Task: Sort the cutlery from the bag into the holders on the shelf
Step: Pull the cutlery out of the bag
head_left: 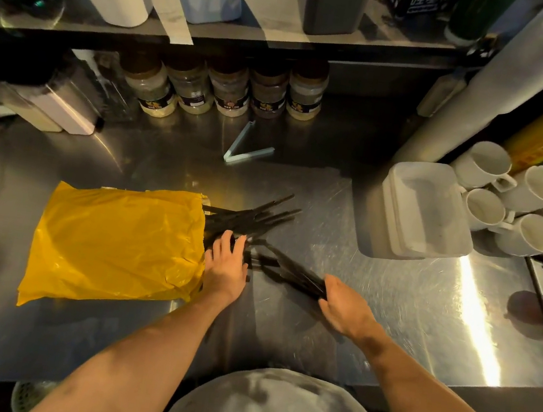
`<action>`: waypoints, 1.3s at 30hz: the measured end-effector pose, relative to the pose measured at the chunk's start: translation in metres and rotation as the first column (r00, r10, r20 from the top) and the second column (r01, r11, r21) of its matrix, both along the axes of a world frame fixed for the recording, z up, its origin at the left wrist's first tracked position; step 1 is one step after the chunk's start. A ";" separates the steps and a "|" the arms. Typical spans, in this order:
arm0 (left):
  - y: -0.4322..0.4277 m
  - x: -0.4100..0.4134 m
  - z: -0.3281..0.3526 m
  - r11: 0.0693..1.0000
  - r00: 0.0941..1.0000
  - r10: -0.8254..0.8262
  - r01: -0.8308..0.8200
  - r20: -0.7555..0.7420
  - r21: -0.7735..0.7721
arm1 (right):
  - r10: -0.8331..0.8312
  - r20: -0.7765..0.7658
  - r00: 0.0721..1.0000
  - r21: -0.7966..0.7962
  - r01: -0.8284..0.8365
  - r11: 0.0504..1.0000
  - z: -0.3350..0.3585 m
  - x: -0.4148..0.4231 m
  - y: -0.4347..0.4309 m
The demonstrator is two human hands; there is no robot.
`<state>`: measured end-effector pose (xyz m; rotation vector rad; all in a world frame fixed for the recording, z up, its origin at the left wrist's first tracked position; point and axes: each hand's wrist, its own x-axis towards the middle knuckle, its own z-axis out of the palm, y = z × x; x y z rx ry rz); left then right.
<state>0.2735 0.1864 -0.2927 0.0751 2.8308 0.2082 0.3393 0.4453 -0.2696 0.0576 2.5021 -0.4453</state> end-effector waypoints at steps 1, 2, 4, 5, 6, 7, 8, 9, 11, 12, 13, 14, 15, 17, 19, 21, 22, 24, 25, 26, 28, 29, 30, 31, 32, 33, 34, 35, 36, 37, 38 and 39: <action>-0.001 -0.001 0.001 1.000 1.000 0.007 -0.007 0.001 -0.017 | -0.023 0.010 1.000 -0.018 0.023 1.000 0.000 0.002 0.002; -0.001 -0.001 0.001 1.000 1.000 0.008 -0.008 0.001 -0.022 | -0.044 0.025 0.999 -0.034 0.044 0.998 0.002 0.002 0.005; -0.001 -0.001 0.002 1.000 1.000 -0.015 0.015 -0.004 -0.024 | -0.073 0.049 0.996 -0.071 0.076 0.995 0.003 0.004 0.008; 0.000 -0.001 0.002 0.999 0.999 -0.032 0.031 -0.011 -0.024 | -0.084 0.055 0.995 -0.088 0.089 0.992 0.003 0.005 0.010; 0.001 0.000 0.002 0.999 0.999 -0.042 0.041 -0.025 -0.023 | -0.102 0.065 0.993 -0.104 0.108 0.989 0.004 0.005 0.009; 0.002 0.001 0.003 0.999 0.997 -0.044 0.043 -0.064 -0.016 | -0.129 0.074 0.989 -0.125 0.137 0.983 0.004 0.005 0.008; 0.005 0.002 0.002 0.999 0.992 -0.038 0.040 -0.119 0.016 | -0.165 0.084 0.983 -0.151 0.176 0.973 0.005 0.005 0.006; 0.008 0.004 0.004 0.996 0.985 -0.024 0.039 -0.171 0.085 | -0.210 0.092 0.973 -0.191 0.224 0.956 0.005 0.005 0.002; 0.020 0.007 0.012 0.934 0.978 0.089 -0.018 -0.187 0.356 | -0.320 0.131 0.938 -0.286 0.345 0.894 0.007 0.002 -0.009; 0.029 0.008 0.018 0.844 0.984 0.171 -0.119 -0.053 0.523 | -0.365 0.156 0.918 -0.327 0.396 0.858 0.008 -0.001 -0.016; 0.040 0.010 0.028 0.703 0.960 0.224 -0.278 0.167 0.654 | -0.395 0.175 0.902 -0.362 0.432 0.826 0.009 -0.004 -0.024; 0.052 0.010 0.034 0.495 0.882 0.214 -0.469 0.421 0.731 | -0.413 0.186 0.892 -0.395 0.452 0.800 0.012 -0.008 -0.032; 0.062 0.010 0.042 0.283 0.766 0.155 -0.639 0.623 0.715 | -0.421 0.191 0.887 -0.436 0.460 0.773 0.013 -0.012 -0.039; 0.076 0.007 0.045 0.057 0.625 0.061 -0.780 0.778 0.623 | -0.416 0.197 0.888 -0.505 0.455 0.733 0.018 -0.017 -0.053; 0.083 0.003 0.047 0.027 0.604 0.084 -0.796 0.792 0.604 | -0.402 0.191 0.896 -0.514 0.440 0.736 0.021 -0.022 -0.061; 0.089 -0.001 0.042 0.017 0.596 0.179 -0.797 0.782 0.604 | -0.380 0.163 0.911 -0.477 0.410 0.778 0.022 -0.027 -0.065; 0.091 -0.004 0.039 0.000 0.580 0.225 -0.803 0.783 0.595 | -0.366 0.137 0.920 -0.448 0.388 0.806 0.022 -0.029 -0.067; 0.093 -0.007 0.036 -0.018 0.543 0.303 -0.818 0.783 0.575 | -0.348 0.086 0.933 -0.388 0.353 0.851 0.021 -0.033 -0.071; 0.094 -0.008 0.037 -0.010 0.532 0.331 -0.824 0.779 0.567 | -0.352 0.073 0.933 -0.364 0.354 0.862 0.020 -0.034 -0.074; 0.095 -0.009 0.037 -0.012 0.528 0.348 -0.823 0.774 0.567 | -0.365 0.060 0.929 -0.353 0.362 0.862 0.018 -0.035 -0.075; 0.094 -0.012 0.039 -0.053 0.510 0.341 -0.828 0.789 0.558 | -0.398 0.078 0.914 -0.368 0.397 0.841 0.019 -0.036 -0.077; 0.094 -0.015 0.042 -0.104 0.493 0.332 -0.828 0.804 0.551 | -0.412 0.114 0.904 -0.375 0.423 0.825 0.021 -0.036 -0.078; 0.093 -0.017 0.045 -0.165 0.480 0.319 -0.821 0.818 0.546 | -0.425 0.157 0.891 -0.376 0.452 0.809 0.022 -0.036 -0.078; 0.091 -0.021 0.047 -0.218 0.468 0.323 -0.809 0.823 0.546 | -0.434 0.193 0.880 -0.381 0.475 0.793 0.023 -0.035 -0.079; 0.090 -0.025 0.047 -0.263 0.458 0.338 -0.793 0.823 0.549 | -0.440 0.211 0.873 -0.397 0.488 0.777 0.022 -0.034 -0.080; 0.088 -0.029 0.048 -0.287 0.455 0.353 -0.779 0.817 0.558 | -0.443 0.214 0.871 -0.419 0.491 0.764 0.020 -0.032 -0.080; 0.086 -0.032 0.050 -0.289 0.460 0.372 -0.768 0.806 0.571 | -0.444 0.220 0.869 -0.451 0.494 0.744 0.019 -0.029 -0.081; 0.084 -0.035 0.051 -0.284 0.466 0.390 -0.759 0.794 0.585 | -0.449 0.238 0.861 -0.491 0.505 0.710 0.018 -0.027 -0.080; 0.082 -0.037 0.052 -0.283 0.471 0.406 -0.750 0.783 0.598 | -0.455 0.260 0.852 -0.532 0.520 0.668 0.018 -0.023 -0.079; 0.079 -0.040 0.052 -0.291 0.468 0.420 -0.742 0.778 0.604 | -0.463 0.288 0.838 -0.570 0.538 0.621 0.019 -0.019 -0.077; 0.075 -0.044 0.051 -0.307 0.457 0.432 -0.736 0.777 0.604 | -0.473 0.319 0.821 -0.597 0.562 0.573 0.020 -0.015 -0.075; 0.071 -0.047 0.051 -0.329 0.442 0.441 -0.730 0.781 0.599 | -0.484 0.355 0.800 -0.615 0.590 0.523 0.021 -0.011 -0.073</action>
